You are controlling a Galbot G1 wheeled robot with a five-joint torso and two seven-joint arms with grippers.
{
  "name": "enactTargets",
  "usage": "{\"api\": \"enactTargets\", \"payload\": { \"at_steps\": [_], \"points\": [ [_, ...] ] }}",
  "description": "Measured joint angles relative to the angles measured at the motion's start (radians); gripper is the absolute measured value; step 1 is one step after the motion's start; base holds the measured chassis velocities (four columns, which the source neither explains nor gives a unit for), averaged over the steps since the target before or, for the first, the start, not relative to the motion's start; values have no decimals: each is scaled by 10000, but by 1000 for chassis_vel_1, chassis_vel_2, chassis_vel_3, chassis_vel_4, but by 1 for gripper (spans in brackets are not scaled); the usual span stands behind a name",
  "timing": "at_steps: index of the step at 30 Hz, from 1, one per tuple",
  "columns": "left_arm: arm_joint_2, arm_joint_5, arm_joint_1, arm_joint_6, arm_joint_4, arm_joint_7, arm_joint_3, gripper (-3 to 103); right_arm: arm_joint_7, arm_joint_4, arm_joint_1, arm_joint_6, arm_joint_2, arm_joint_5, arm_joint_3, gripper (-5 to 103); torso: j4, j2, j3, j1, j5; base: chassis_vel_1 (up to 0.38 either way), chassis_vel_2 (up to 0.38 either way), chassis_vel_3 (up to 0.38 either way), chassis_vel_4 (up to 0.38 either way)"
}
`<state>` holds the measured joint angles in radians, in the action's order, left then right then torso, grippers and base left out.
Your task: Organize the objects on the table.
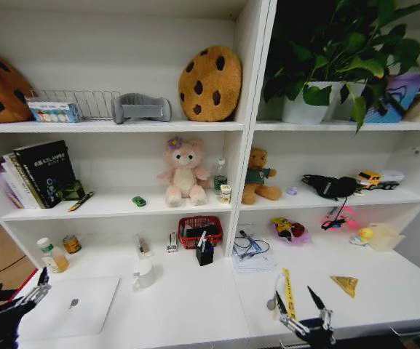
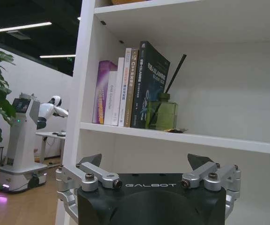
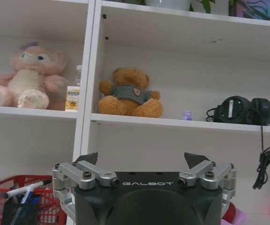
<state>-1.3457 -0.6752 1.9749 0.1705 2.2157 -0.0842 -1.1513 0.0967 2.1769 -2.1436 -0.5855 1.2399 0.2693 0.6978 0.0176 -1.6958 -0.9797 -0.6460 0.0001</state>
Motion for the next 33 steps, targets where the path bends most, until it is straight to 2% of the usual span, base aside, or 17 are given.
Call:
{"api": "enactTargets", "payload": {
  "at_steps": [4, 8, 13, 15, 21, 33],
  "points": [
    [-7, 20, 22, -69, 96, -1, -14, 100, 244, 416, -206, 368, 88, 173, 174, 100, 1, 0, 0, 0, -2, 0, 0, 0, 0],
    [187, 68, 282, -145, 237, -61, -36, 100, 839, 980, -405, 961, 275, 237, 475, 100, 1, -1, 0, 0, -2, 0, 0, 0, 0],
    [328, -1, 308, -174, 306, -140, -162, 100, 1143, 1137, -431, 1126, 239, 137, 895, 100, 0, -1, 0, 0, -1, 0, 0, 0, 0],
    [181, -2, 185, -265, 434, -177, -109, 100, 1308, 1115, -351, 1234, 190, -100, 1052, 100, 2, 0, 0, 0, -1, 0, 0, 0, 0],
    [-36, 138, 152, -286, 496, -180, 77, 100, 1308, 1144, -322, 1304, 222, -229, 955, 100, 0, 0, 0, 0, -1, 0, 0, 0, 0],
    [55, 86, 95, -286, 509, -193, -83, 100, 1257, 1115, -355, 1256, 315, -514, 804, 100, 1, -1, 1, 0, -3, -9, -10, 8, 14]
  ]
}}
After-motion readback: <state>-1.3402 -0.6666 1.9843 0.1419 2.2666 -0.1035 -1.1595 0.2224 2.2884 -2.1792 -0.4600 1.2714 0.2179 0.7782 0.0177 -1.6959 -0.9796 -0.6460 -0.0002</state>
